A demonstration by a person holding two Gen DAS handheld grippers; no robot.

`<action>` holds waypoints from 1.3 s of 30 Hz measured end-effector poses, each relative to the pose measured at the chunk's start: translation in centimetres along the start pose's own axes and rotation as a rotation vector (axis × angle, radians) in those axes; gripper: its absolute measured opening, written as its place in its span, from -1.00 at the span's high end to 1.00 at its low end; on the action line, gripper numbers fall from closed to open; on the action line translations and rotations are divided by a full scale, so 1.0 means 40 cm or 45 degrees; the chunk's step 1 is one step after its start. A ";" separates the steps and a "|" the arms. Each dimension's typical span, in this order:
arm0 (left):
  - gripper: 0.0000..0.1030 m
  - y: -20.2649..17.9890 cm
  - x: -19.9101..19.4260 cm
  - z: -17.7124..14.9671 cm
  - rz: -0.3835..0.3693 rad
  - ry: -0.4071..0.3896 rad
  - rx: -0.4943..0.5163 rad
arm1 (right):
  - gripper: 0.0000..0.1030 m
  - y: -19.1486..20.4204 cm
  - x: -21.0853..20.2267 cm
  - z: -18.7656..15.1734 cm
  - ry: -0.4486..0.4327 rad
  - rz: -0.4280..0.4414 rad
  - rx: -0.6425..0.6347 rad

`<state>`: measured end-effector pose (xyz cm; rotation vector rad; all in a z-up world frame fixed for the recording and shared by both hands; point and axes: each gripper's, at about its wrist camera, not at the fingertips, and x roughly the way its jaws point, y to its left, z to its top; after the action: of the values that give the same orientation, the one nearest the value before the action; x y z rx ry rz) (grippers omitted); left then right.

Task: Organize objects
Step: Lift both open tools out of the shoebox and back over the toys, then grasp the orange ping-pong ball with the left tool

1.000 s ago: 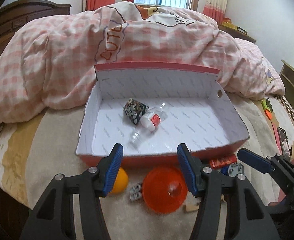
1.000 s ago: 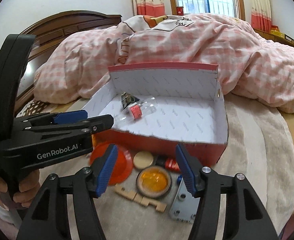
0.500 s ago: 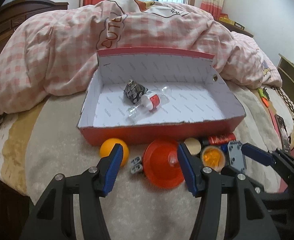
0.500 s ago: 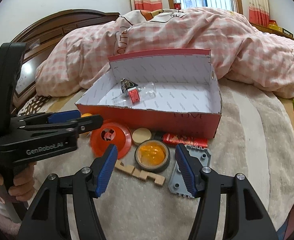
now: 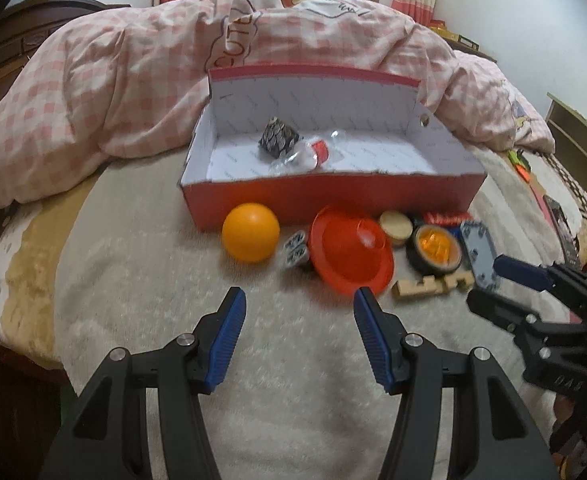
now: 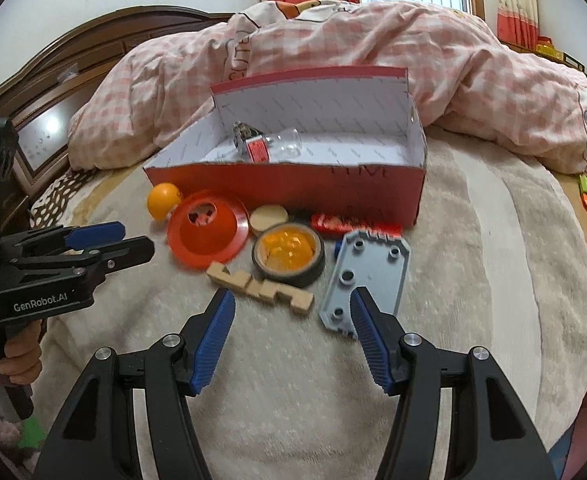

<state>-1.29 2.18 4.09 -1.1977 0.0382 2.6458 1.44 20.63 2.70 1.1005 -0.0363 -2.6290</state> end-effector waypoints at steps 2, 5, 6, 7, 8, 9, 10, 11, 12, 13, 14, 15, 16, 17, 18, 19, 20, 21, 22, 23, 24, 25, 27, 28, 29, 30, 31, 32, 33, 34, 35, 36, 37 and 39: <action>-0.10 0.006 0.006 -0.006 0.007 0.009 -0.009 | -0.19 0.000 -0.002 -0.007 0.006 -0.007 0.000; -0.09 0.019 0.012 -0.006 0.012 0.001 -0.036 | -0.19 0.009 -0.005 -0.018 0.010 -0.014 -0.027; -0.09 0.025 0.014 -0.002 0.015 -0.010 -0.050 | -0.19 0.012 -0.005 -0.022 0.013 -0.018 -0.034; -0.09 0.030 0.016 0.004 0.016 -0.023 -0.067 | -0.19 0.014 -0.003 -0.024 0.016 -0.020 -0.040; -0.09 0.038 0.020 0.013 0.021 -0.036 -0.088 | -0.19 0.016 0.000 -0.026 0.021 -0.019 -0.042; -0.09 0.044 0.024 0.021 0.029 -0.044 -0.105 | -0.19 0.016 0.003 -0.028 0.028 -0.016 -0.039; -0.09 0.049 0.027 0.028 0.034 -0.051 -0.122 | -0.19 0.016 0.006 -0.030 0.032 -0.013 -0.036; -0.09 0.055 0.032 0.036 0.037 -0.060 -0.138 | -0.19 0.017 0.006 -0.031 0.031 -0.013 -0.034; -0.09 0.060 0.036 0.045 0.039 -0.071 -0.152 | -0.19 0.019 0.006 -0.030 0.030 -0.012 -0.037; -0.09 0.065 0.041 0.053 0.044 -0.080 -0.166 | -0.19 0.021 0.007 -0.030 0.030 -0.009 -0.039; -0.09 0.069 0.045 0.059 0.047 -0.086 -0.177 | -0.19 0.022 0.007 -0.030 0.031 -0.005 -0.041; -0.09 0.075 0.053 0.066 0.048 -0.089 -0.195 | -0.19 0.023 0.008 -0.030 0.032 -0.006 -0.043; -0.09 0.079 0.059 0.071 0.050 -0.087 -0.211 | -0.19 0.023 0.009 -0.030 0.032 -0.007 -0.044; -0.09 0.084 0.067 0.075 0.047 -0.081 -0.229 | -0.19 0.024 0.009 -0.030 0.032 -0.008 -0.045; -0.09 0.092 0.078 0.079 0.036 -0.070 -0.255 | -0.19 0.025 0.010 -0.030 0.032 -0.009 -0.046; -0.09 0.097 0.085 0.081 0.030 -0.062 -0.276 | -0.19 0.026 0.011 -0.030 0.032 -0.009 -0.046; -0.09 0.101 0.091 0.082 0.027 -0.059 -0.299 | -0.19 0.027 0.011 -0.030 0.033 -0.006 -0.046; -0.09 0.106 0.098 0.084 0.024 -0.059 -0.320 | -0.19 0.027 0.011 -0.029 0.034 -0.007 -0.047; -0.09 0.108 0.103 0.085 0.024 -0.056 -0.328 | -0.19 0.029 0.012 -0.029 0.033 -0.009 -0.049; -0.09 0.109 0.108 0.087 0.029 -0.049 -0.331 | -0.19 0.030 0.012 -0.030 0.033 -0.009 -0.051; -0.09 0.111 0.112 0.088 0.035 -0.044 -0.333 | -0.19 0.031 0.013 -0.030 0.033 -0.010 -0.053; -0.09 0.111 0.114 0.087 0.035 -0.045 -0.335 | -0.20 0.032 0.013 -0.030 0.033 -0.011 -0.054; -0.09 0.114 0.115 0.084 0.022 -0.048 -0.343 | -0.20 0.033 0.013 -0.030 0.032 -0.011 -0.053; -0.08 0.118 0.116 0.083 0.017 -0.047 -0.351 | -0.20 0.033 0.013 -0.030 0.032 -0.010 -0.052; 0.03 0.121 0.118 0.082 0.013 -0.045 -0.357 | -0.20 0.033 0.013 -0.030 0.032 -0.011 -0.052; 0.22 0.123 0.122 0.081 0.005 -0.034 -0.363 | -0.20 0.033 0.013 -0.030 0.032 -0.012 -0.054; 0.25 0.125 0.126 0.080 0.002 -0.020 -0.368 | -0.20 0.032 0.013 -0.031 0.032 -0.012 -0.054; 0.25 0.129 0.129 0.080 -0.003 -0.009 -0.376 | -0.20 0.033 0.013 -0.030 0.032 -0.013 -0.056; 0.25 0.130 0.129 0.078 -0.009 -0.011 -0.378 | -0.20 0.034 0.014 -0.031 0.032 -0.014 -0.057; 0.25 0.128 0.126 0.076 -0.009 -0.012 -0.371 | -0.20 0.034 0.014 -0.031 0.031 -0.015 -0.059; 0.25 0.125 0.123 0.074 -0.008 -0.011 -0.361 | -0.20 0.034 0.014 -0.030 0.031 -0.014 -0.057; 0.25 0.123 0.119 0.072 -0.004 -0.011 -0.349 | -0.20 0.034 0.014 -0.030 0.031 -0.013 -0.055; 0.25 0.121 0.115 0.068 0.002 -0.009 -0.340 | -0.20 0.034 0.014 -0.030 0.031 -0.012 -0.054; 0.25 0.115 0.106 0.058 0.035 -0.002 -0.306 | -0.20 0.034 0.015 -0.030 0.030 -0.008 -0.054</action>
<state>-6.72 -1.13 2.14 -1.2737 -0.2728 2.7356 2.22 19.29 1.62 1.1196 0.0273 -2.6094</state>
